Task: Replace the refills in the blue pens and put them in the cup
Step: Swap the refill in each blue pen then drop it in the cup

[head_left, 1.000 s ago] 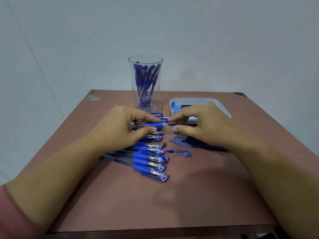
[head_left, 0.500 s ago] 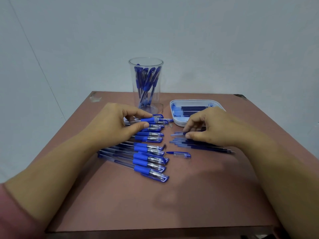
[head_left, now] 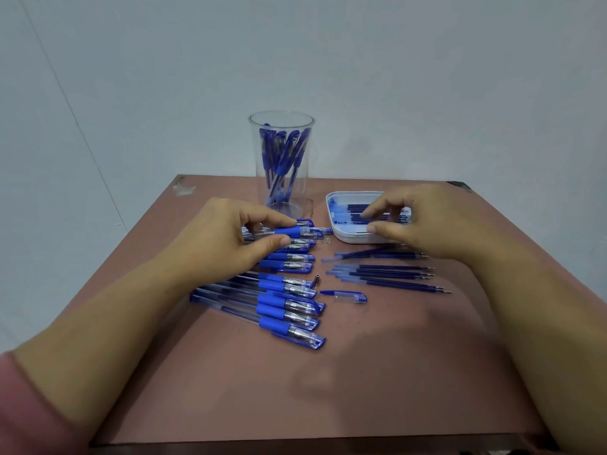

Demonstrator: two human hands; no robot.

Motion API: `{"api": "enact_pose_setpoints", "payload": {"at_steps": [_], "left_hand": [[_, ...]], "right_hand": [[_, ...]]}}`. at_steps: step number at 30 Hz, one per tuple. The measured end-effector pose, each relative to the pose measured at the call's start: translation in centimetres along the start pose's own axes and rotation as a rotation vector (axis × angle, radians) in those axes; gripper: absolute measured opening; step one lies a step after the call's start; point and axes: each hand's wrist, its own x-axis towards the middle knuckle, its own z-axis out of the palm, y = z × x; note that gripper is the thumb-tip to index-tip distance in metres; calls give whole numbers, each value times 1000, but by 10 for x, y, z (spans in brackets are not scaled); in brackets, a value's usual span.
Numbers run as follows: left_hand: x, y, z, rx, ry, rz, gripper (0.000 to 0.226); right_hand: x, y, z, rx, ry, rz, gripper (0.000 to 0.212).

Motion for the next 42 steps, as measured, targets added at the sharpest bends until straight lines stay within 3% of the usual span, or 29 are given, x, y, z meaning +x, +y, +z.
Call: {"api": "enact_pose_setpoints", "payload": {"at_steps": [6, 13, 30, 42], "left_hand": [[-1, 3, 0, 18, -3, 24, 25], [-1, 3, -1, 22, 4, 34, 24], [-1, 6, -1, 23, -9, 30, 25], [-1, 4, -1, -19, 3, 5, 24]], "right_hand": [[24, 21, -2, -82, -83, 119, 15], [40, 37, 8, -137, -175, 117, 22], [46, 46, 15, -151, -168, 115, 9], [40, 31, 12, -9, -36, 78, 6]]}}
